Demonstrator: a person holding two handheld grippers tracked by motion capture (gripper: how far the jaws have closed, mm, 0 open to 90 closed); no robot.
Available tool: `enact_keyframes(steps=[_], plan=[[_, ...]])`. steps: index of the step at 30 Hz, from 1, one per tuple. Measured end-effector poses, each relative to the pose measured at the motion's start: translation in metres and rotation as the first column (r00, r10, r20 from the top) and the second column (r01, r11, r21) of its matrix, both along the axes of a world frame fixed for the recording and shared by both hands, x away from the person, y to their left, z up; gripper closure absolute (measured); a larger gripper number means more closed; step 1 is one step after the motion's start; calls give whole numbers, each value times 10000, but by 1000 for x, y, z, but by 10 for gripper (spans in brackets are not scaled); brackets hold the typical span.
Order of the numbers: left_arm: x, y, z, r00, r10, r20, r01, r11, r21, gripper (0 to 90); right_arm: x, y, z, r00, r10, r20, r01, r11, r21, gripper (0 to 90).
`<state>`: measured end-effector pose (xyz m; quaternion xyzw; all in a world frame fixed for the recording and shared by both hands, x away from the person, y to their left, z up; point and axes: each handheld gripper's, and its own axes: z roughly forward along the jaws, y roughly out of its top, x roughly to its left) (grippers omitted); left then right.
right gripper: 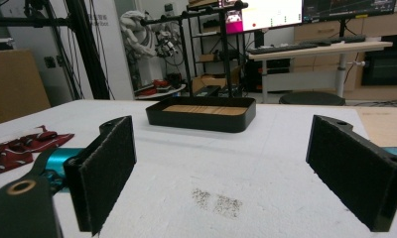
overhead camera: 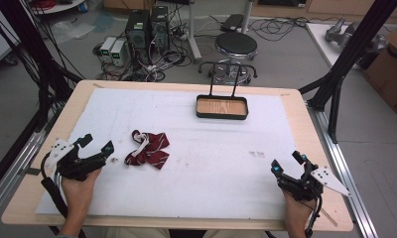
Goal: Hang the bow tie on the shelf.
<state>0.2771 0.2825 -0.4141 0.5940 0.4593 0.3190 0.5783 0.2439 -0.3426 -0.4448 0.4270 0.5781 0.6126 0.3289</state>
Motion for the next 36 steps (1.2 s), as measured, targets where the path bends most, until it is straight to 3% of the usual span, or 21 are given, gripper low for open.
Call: enact_keyframes(steps=[2,9,14,16,19,25,29,30,31,35,36], plan=[[0,-1,0,9999,-42,-157,43,10000,56,150,0,0,0,10000,18,20,-18,10000,-3,111],[-3,0,1,9999,144,-49,-145,9997,-186,153,1,1,0,10000,85,19,-85,9999,-62,111],[-1,-2,0,9999,-129,-113,126,9996,-269,154,1,2,0,10000,83,-37,-84,9999,-98,111],[-1,-5,0,9997,-184,-127,184,9998,-51,154,1,2,0,10000,92,-29,-93,9999,-100,111],[0,-7,1,9995,-236,-203,235,9997,-53,154,1,2,0,10000,86,-17,-87,9998,-166,111],[13,-22,-4,9964,-336,-779,361,9989,311,150,1,3,0,10000,71,-69,-73,9998,-173,111],[25,-34,-9,9845,-662,-1625,720,9969,301,161,1,4,0,9999,63,-101,-65,9997,-218,111],[32,-42,-12,9691,-758,-2348,899,9947,499,163,1,4,0,10000,83,-33,-84,9995,-297,111],[32,-42,-12,9691,-758,-2348,899,9947,499,173,1,4,0,10000,83,-33,-84,9995,-297,111],[46,-53,-18,9333,-1026,-3442,1241,9914,412,193,1,4,0,9999,83,-77,-86,9995,-315,111],[48,-57,-19,9303,-1060,-3512,1277,9910,393,219,1,4,0,9999,103,-61,-105,9994,-336,111]])
